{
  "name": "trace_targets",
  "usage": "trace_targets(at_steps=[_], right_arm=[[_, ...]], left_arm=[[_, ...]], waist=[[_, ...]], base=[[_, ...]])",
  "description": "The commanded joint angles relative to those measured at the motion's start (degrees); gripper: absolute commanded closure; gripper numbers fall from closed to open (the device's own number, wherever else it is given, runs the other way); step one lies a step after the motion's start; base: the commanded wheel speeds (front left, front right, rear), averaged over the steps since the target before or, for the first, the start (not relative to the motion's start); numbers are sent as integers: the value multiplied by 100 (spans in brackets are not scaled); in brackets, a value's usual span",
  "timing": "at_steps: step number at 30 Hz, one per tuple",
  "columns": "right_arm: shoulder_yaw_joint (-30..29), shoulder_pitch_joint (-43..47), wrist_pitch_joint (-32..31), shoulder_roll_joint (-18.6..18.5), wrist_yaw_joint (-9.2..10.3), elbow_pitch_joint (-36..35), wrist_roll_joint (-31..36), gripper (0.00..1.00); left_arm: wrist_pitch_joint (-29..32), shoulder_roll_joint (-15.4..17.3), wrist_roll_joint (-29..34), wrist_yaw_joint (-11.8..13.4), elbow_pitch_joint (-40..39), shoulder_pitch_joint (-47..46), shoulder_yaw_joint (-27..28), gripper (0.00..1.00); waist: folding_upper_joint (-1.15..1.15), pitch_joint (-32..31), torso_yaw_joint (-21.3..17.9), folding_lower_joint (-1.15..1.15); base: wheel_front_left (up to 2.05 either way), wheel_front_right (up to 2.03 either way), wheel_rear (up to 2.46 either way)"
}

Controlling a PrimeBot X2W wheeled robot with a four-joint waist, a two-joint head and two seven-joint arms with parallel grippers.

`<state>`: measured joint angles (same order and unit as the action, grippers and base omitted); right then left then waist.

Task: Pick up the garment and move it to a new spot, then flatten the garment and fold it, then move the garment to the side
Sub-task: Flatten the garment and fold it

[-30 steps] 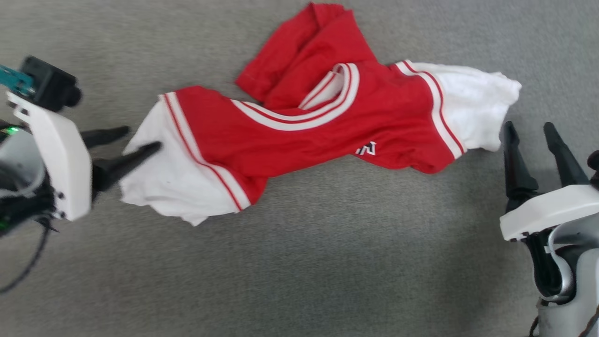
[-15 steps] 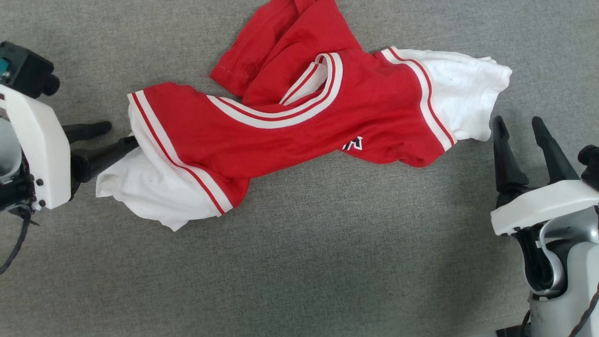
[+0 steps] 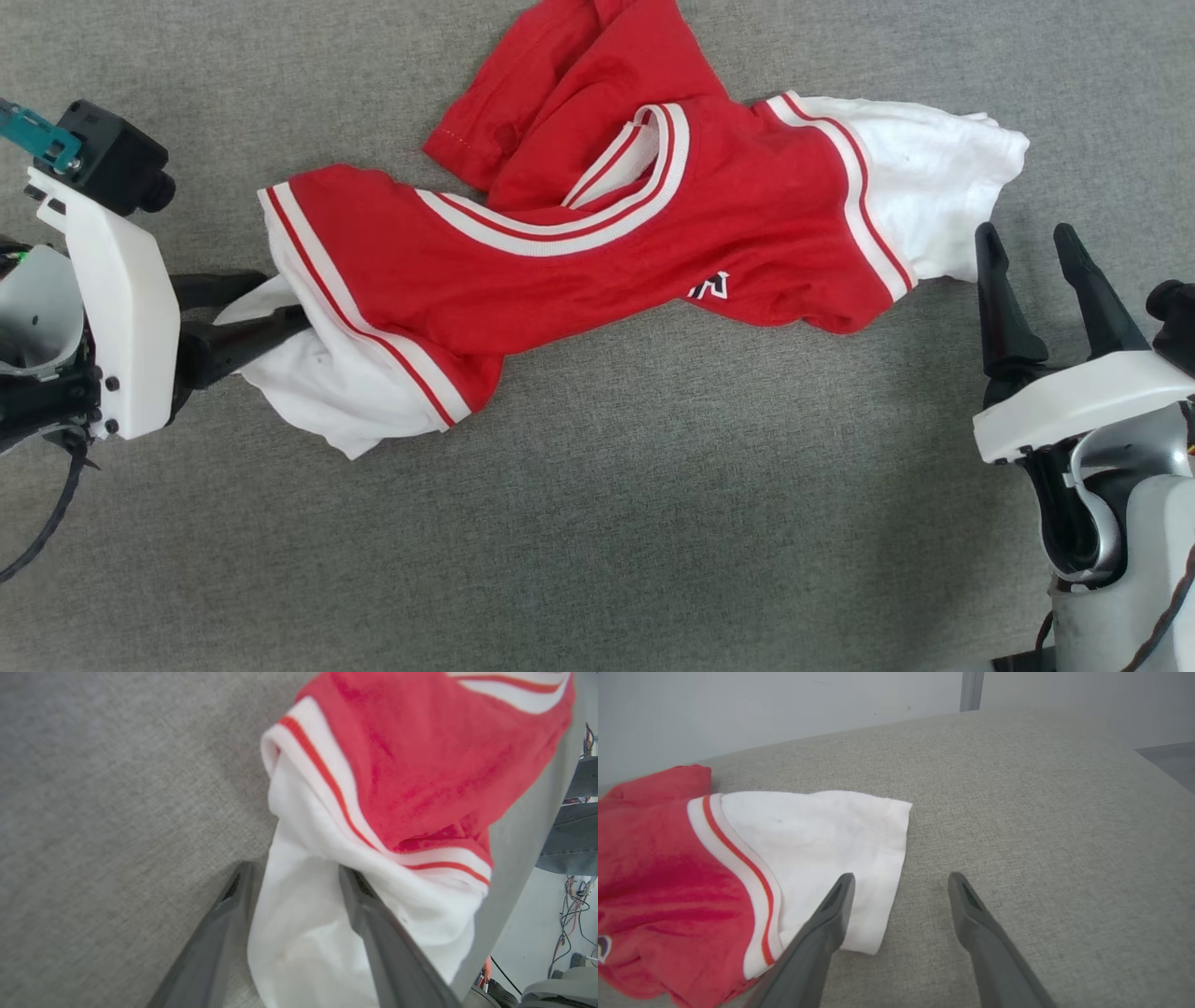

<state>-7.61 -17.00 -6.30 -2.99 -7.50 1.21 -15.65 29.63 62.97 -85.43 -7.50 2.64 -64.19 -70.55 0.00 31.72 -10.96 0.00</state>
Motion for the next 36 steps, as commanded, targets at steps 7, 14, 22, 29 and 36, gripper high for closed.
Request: trace_targets(at_steps=[7,14,22,29,36], right_arm=[[201,-193,-258,-29,2,-155,293,0],[990,-862,-1328,-947,2,-167,213,0],[1926,-1988,-2702,-2251,3,253,-704,0],[2621,-2383,-3729,-2803,1,648,-1415,0],[2639,-2524,-3788,-2845,3,886,-1568,100]], left_arm=[[-8,-237,121,3,98,217,-318,100],[-155,-366,165,3,6,37,-315,100],[-354,-619,334,3,-84,-106,-320,100],[-457,-780,421,7,-131,-207,-319,100],[-754,-881,444,7,-75,-228,-303,100]], waist=[[0,-21,23,0],[0,8,237,0],[0,126,569,0],[0,213,769,0],[0,172,834,0]], base=[[0,0,0],[0,0,0],[0,0,0],[0,0,0],[0,0,0]])
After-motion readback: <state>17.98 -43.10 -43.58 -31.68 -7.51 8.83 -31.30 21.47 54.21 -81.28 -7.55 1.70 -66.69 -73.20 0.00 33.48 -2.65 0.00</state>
